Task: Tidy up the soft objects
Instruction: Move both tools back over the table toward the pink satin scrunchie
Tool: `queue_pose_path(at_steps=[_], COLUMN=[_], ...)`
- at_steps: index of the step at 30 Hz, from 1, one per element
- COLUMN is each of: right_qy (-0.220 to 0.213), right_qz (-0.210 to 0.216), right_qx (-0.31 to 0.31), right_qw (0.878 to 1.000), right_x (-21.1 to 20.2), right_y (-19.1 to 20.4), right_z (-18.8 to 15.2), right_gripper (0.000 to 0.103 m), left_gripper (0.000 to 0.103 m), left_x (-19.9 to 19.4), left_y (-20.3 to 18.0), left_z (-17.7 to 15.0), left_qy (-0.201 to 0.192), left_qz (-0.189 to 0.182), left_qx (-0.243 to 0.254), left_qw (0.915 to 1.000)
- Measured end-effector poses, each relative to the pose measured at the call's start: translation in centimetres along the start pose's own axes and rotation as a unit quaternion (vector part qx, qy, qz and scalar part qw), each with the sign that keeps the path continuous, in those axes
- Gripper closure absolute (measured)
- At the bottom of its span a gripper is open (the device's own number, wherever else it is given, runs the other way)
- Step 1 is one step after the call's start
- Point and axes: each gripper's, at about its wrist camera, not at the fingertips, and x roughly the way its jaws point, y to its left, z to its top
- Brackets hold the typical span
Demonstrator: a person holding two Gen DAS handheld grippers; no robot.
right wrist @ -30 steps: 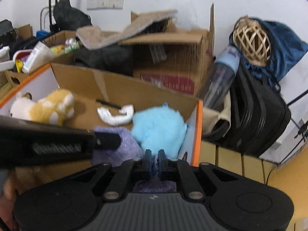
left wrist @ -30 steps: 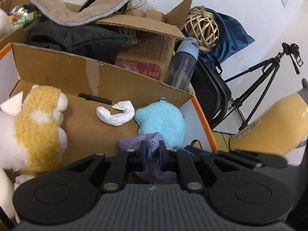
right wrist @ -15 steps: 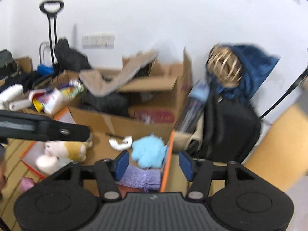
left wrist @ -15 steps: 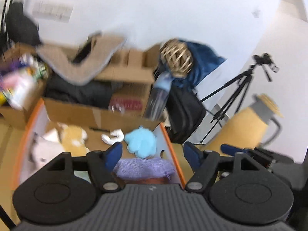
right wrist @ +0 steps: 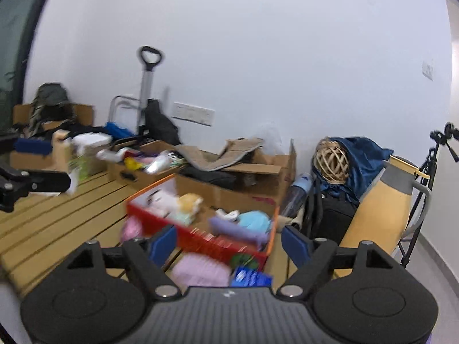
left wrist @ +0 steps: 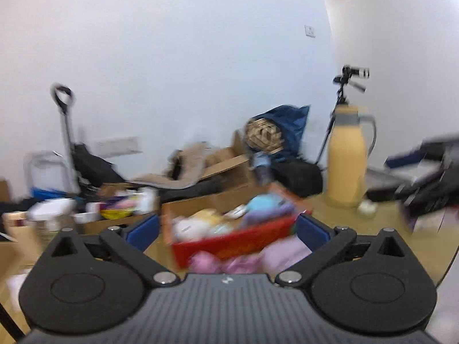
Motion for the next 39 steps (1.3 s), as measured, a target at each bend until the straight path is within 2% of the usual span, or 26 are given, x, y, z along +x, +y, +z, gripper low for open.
queue_pose_path(at_steps=[2, 3, 5, 7, 11, 14, 16, 20, 24, 27, 29, 34, 36, 39], right_qy=[0.006, 0.009, 0.018, 0.029, 0.046, 0.044, 0.037, 0.037, 0.059, 0.070, 0.076, 0.081, 0.089, 0.088], right_qz=[0.016, 0.021, 0.035, 0.041, 0.038, 0.026, 0.022, 0.019, 0.010, 0.006, 0.013, 0.042, 0.063, 0.100], right_qx=[-0.011, 0.004, 0.058, 0.102, 0.138, 0.123, 0.126, 0.146, 0.166, 0.188, 0.205, 0.230, 0.237, 0.252], right_qw=[1.000, 1.000, 0.998, 0.993, 0.989, 0.991, 0.991, 0.988, 0.984, 0.980, 0.976, 0.969, 0.965, 0.959], right_x=[-2.3, -3.4, -5.2, -6.7, -8.8, -9.8, -9.6, -8.5, -5.9, -3.3, -1.5, 4.6, 7.6, 11.6], right_y=[2.1, 2.8, 4.0, 5.0, 6.3, 6.8, 6.5, 5.9, 5.0, 3.9, 3.0, 2.0, 2.0, 2.1], right_z=[-2.2, -3.3, -5.6, -7.8, -10.2, -10.1, -9.9, -10.5, -11.6, -12.1, -12.0, -10.7, -10.0, -8.6], right_gripper=[0.023, 0.020, 0.014, 0.014, 0.014, 0.014, 0.014, 0.015, 0.016, 0.017, 0.023, 0.029, 0.036, 0.043], left_gripper=[0.000, 0.000, 0.000, 0.000, 0.000, 0.000, 0.000, 0.000, 0.000, 0.000, 0.000, 0.000, 0.003, 0.018], left_x=[-3.2, -4.6, -7.0, -9.0, -10.4, -10.7, -10.4, -8.8, -6.3, -3.4, -1.4, 5.6, 9.4, 15.2], left_y=[-0.4, -0.3, -0.2, -0.3, -0.1, 0.3, 0.2, -0.4, -0.4, -0.1, 0.4, 2.5, 3.3, 5.0], left_z=[-3.1, -4.3, -6.3, -7.5, -6.9, -6.4, -6.5, -7.3, -8.3, -8.6, -8.2, -5.9, -4.9, -4.0], left_qy=[0.013, 0.016, 0.026, 0.031, 0.020, 0.004, 0.007, 0.027, 0.049, 0.066, 0.061, 0.050, 0.052, 0.088], left_qz=[0.029, 0.034, 0.044, 0.044, 0.043, 0.045, 0.044, 0.024, 0.008, 0.014, 0.020, 0.007, 0.003, -0.004], left_qx=[0.000, -0.009, -0.039, -0.049, -0.041, -0.057, -0.064, -0.051, -0.060, -0.066, -0.077, -0.108, -0.107, -0.122], left_qw=[0.9995, 0.9993, 0.9979, 0.9974, 0.9981, 0.9974, 0.9970, 0.9980, 0.9969, 0.9955, 0.9950, 0.9929, 0.9929, 0.9886])
